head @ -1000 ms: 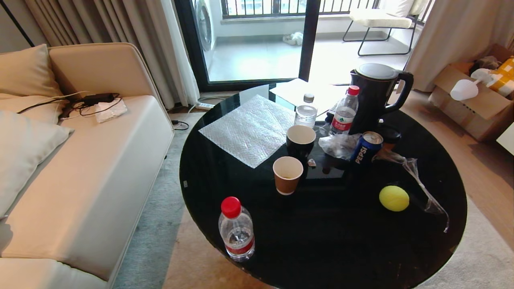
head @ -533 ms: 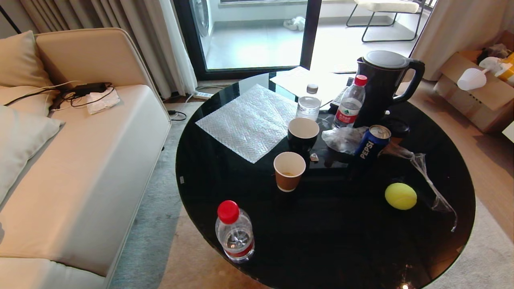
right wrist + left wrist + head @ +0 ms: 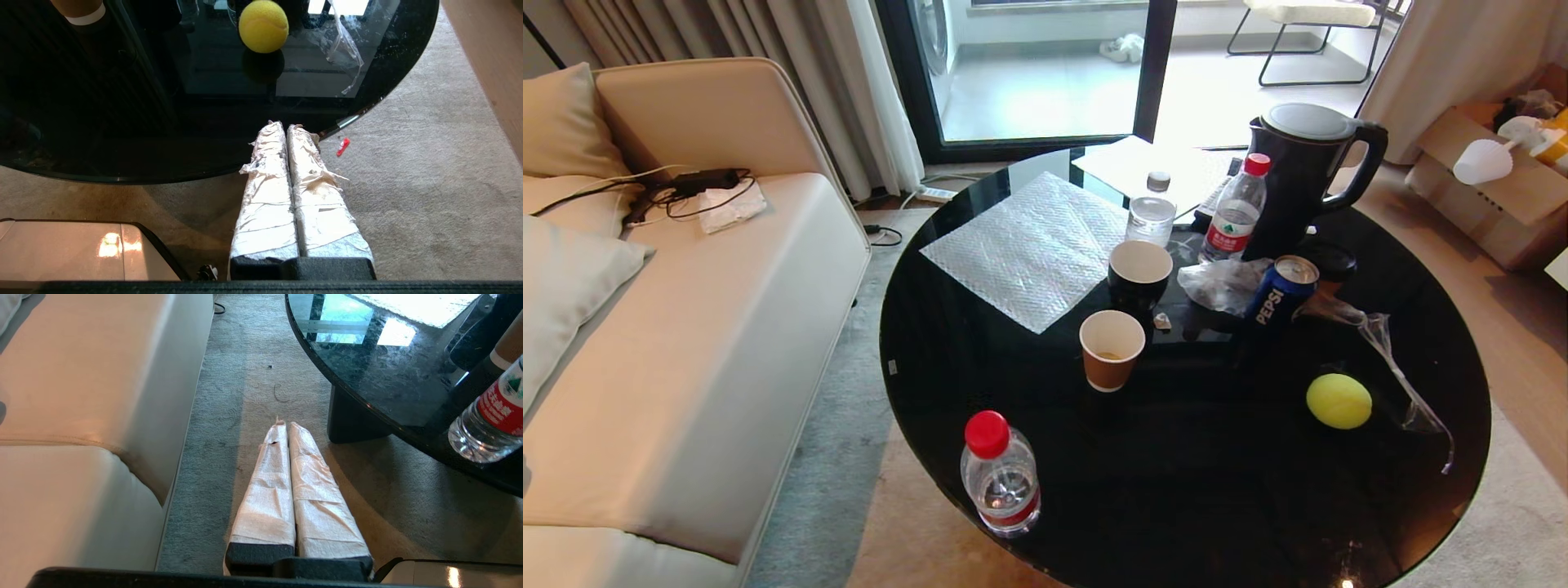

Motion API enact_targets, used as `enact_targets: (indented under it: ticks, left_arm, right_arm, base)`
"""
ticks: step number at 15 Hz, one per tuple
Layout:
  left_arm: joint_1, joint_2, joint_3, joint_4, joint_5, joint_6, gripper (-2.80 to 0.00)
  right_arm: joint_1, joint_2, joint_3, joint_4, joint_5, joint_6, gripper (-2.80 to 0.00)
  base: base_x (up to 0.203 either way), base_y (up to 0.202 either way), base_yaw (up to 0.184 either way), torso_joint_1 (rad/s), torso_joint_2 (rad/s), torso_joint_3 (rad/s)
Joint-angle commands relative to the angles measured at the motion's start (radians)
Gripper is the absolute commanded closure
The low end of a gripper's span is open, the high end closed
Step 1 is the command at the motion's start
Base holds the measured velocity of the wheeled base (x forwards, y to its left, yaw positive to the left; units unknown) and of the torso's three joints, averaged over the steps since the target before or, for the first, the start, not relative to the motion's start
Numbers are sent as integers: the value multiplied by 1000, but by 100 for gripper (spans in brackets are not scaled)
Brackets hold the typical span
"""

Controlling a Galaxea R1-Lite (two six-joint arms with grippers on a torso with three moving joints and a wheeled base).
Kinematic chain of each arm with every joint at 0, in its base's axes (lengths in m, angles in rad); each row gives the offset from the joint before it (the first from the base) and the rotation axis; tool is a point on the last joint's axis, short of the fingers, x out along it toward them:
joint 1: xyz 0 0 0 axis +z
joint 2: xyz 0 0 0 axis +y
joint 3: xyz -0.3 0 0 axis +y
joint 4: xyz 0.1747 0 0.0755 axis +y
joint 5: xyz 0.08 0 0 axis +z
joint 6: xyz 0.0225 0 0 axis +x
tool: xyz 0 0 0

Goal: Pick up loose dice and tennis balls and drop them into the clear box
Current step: Pick up the ball on the table

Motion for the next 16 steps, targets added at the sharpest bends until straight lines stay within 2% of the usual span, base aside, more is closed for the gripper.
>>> enact_targets:
  ticks: [1, 4, 16]
  left_arm:
    - [0, 0, 2, 0, 0, -1, 0]
    - [0, 1, 2, 0, 0, -2, 0]
    - [0, 2, 2, 0, 0, -2, 0]
  right_arm:
    - [0, 0, 0, 1, 0, -1, 0]
    - [0, 0, 0, 1, -1, -1, 0]
    - [0, 0, 0, 1, 0, -1, 0]
  base:
    - [120, 0, -3, 7, 2, 2]
    - [119, 0, -2, -1, 7, -1]
    - [0, 0, 0, 0, 0, 0]
